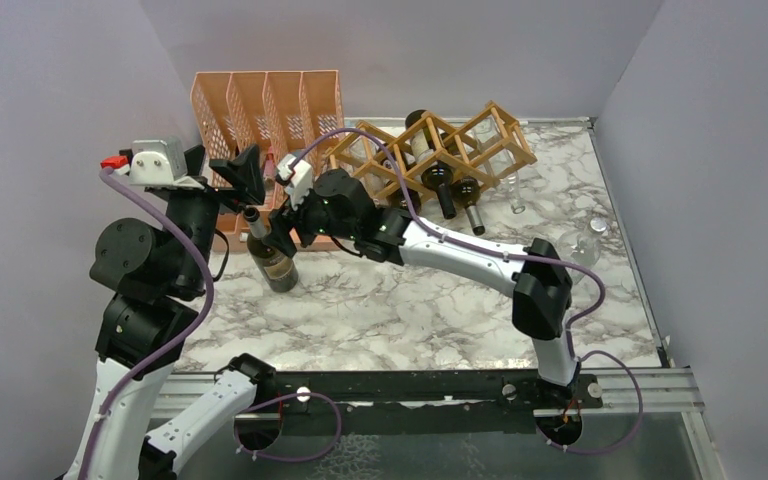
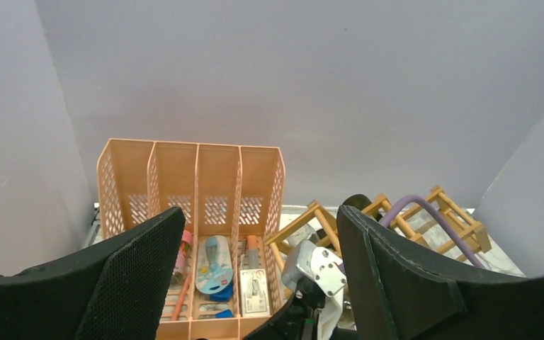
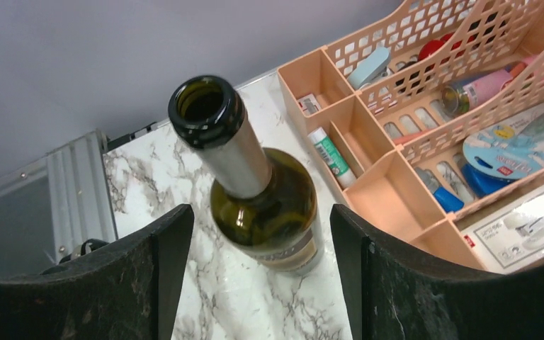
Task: Put the wine bottle on the wine rack
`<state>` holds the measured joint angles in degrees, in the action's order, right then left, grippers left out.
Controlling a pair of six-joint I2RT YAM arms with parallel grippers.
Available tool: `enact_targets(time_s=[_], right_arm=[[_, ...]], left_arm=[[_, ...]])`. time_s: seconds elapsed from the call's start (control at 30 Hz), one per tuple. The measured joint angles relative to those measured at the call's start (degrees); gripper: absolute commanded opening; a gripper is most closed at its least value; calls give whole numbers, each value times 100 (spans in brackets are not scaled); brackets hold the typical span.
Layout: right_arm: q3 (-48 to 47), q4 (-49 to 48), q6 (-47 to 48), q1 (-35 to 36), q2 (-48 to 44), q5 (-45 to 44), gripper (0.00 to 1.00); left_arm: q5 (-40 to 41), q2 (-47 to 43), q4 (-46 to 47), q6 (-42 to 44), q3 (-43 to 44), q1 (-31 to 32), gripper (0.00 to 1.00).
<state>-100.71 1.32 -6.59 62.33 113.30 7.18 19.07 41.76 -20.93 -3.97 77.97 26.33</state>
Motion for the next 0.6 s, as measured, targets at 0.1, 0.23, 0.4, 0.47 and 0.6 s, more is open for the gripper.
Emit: enact_targets(time_s=[0.1,0.23,0.4,0.47,0.6], right_arm=[[-326,7,118,28,260,-15,74],[-623,-4,275,39,485,-11,73],[-907,-101,516,79,754,61,65],[-1032,-146,564,92,876,118,57],[-1139,-243,625,109,1073,177,41]], left_arm=[[118,-33,13,2,-149,0,84],[205,-39,-15,7,-240,0,85],[258,-52,-15,9,-243,0,85],[284,-50,-17,9,-243,0,85],[310,-52,-17,9,-245,0,85]])
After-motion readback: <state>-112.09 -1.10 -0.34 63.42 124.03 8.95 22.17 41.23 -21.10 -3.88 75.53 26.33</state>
